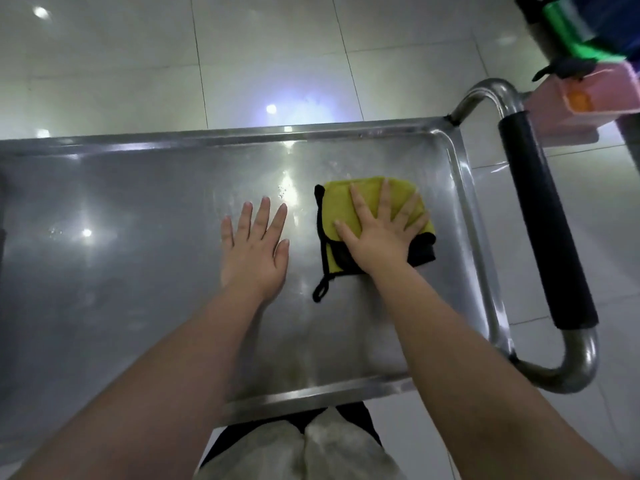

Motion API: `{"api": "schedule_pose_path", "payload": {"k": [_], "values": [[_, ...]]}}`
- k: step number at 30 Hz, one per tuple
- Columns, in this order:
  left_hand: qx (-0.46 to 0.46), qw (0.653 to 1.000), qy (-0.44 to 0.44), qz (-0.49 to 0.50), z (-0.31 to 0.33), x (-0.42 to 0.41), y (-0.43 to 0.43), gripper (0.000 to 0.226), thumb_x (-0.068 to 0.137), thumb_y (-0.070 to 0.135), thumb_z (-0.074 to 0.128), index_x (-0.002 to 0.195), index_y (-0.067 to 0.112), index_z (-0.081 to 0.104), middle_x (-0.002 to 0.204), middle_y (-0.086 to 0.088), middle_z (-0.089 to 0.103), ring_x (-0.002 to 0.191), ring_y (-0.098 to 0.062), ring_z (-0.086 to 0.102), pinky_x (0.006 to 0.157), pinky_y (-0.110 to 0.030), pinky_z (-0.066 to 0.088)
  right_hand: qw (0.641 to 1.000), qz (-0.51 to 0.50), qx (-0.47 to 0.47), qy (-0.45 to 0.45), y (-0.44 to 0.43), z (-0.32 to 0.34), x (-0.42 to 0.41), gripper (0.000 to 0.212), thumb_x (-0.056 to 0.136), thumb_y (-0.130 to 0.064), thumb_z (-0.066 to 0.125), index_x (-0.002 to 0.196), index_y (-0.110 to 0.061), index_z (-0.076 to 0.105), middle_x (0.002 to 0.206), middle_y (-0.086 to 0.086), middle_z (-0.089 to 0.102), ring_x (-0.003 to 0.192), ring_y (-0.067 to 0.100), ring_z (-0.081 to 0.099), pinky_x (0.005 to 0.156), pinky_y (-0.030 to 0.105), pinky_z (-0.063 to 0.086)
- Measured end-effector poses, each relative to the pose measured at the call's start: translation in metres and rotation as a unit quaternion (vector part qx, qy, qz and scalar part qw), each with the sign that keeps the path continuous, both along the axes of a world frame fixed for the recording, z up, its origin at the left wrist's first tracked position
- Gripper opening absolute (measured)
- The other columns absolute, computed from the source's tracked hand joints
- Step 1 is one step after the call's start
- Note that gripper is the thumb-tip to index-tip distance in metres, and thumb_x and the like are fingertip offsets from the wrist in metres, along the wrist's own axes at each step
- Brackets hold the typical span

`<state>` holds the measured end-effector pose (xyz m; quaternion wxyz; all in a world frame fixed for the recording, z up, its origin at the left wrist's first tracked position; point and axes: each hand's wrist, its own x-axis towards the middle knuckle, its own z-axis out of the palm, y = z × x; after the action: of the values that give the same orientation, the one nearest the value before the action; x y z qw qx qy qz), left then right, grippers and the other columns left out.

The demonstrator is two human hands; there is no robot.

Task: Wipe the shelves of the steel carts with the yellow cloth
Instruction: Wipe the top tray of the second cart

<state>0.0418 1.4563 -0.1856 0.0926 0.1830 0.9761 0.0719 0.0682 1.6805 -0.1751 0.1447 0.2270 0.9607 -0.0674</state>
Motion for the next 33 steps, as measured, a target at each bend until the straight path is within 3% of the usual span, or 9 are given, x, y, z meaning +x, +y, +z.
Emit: {"api": "schedule_pose_path", "payload": {"k": [5,10,13,17,22,28,33], "values": [[-0.024,1.000,0.011,0.004,0.004,-0.003,0.004,0.059,0.097,0.048,0.010,0.154,0.035,0.004,0.163,0.005,0.001,0.150,-0.023,0.000,0.117,-0.046,-0.013,1.000,-0.007,-0.009,-0.009,0.022,0.005,-0.086,0.076,0.076,-0.086,0.006,0.143,-0.058,-0.015,0.160,0.002,-0.025,0.137,0.051,-0.028,0.098,0.072,-0.024],[-0.038,0.999,-0.006,0.021,0.007,-0.008,0.008,0.059,0.095,0.049,0.008,0.153,0.040,-0.002,0.162,0.009,-0.003,0.150,-0.019,-0.006,0.116,-0.042,-0.016,1.000,-0.004,-0.007,-0.012,0.030,0.008,-0.112,0.076,0.078,-0.084,0.010,0.145,-0.056,-0.013,0.161,0.002,-0.023,0.138,0.051,-0.026,0.099,0.074,-0.018],[-0.034,0.999,-0.017,0.032,0.008,-0.012,0.012,0.059,0.095,0.050,0.007,0.153,0.041,-0.002,0.162,0.010,-0.004,0.149,-0.018,-0.007,0.118,-0.043,-0.013,1.000,0.007,-0.021,-0.013,0.034,0.008,-0.111,0.079,0.076,-0.086,0.011,0.146,-0.056,-0.010,0.161,0.001,-0.022,0.138,0.049,-0.029,0.099,0.071,-0.022],[-0.041,0.998,-0.028,0.037,0.009,-0.012,0.013,0.058,0.096,0.048,0.009,0.152,0.041,-0.005,0.162,0.008,-0.005,0.149,-0.019,-0.006,0.119,-0.046,-0.009,0.999,0.033,-0.029,-0.023,0.033,0.008,-0.072,0.080,0.074,-0.088,0.008,0.144,-0.057,-0.012,0.160,-0.002,-0.023,0.138,0.046,-0.032,0.098,0.068,-0.028],[-0.036,0.998,-0.033,0.041,0.010,-0.013,0.013,0.058,0.096,0.053,0.009,0.152,0.042,-0.005,0.162,0.010,-0.006,0.149,-0.017,-0.008,0.118,-0.044,-0.013,0.997,0.055,-0.054,-0.026,0.012,0.009,0.033,0.076,0.076,-0.088,0.001,0.141,-0.057,-0.024,0.157,-0.004,-0.033,0.135,0.044,-0.039,0.103,0.070,-0.020],[-0.035,0.998,-0.025,0.039,0.008,-0.012,0.012,0.058,0.098,0.053,0.016,0.152,0.041,-0.003,0.162,0.009,-0.004,0.149,-0.018,-0.005,0.116,-0.040,-0.017,0.994,0.065,-0.055,-0.065,-0.009,0.017,0.168,0.075,0.082,-0.084,0.005,0.147,-0.053,-0.013,0.160,-0.001,-0.026,0.138,0.045,-0.033,0.108,0.070,-0.013],[-0.051,0.998,-0.022,0.026,0.008,-0.010,0.011,0.059,0.095,0.056,0.005,0.152,0.040,-0.005,0.162,0.008,-0.007,0.149,-0.019,-0.007,0.118,-0.046,-0.010,0.994,0.057,-0.055,-0.071,0.011,0.012,0.134,0.073,0.078,-0.086,-0.002,0.142,-0.057,-0.021,0.155,-0.005,-0.036,0.132,0.043,-0.043,0.101,0.067,-0.026]]}}
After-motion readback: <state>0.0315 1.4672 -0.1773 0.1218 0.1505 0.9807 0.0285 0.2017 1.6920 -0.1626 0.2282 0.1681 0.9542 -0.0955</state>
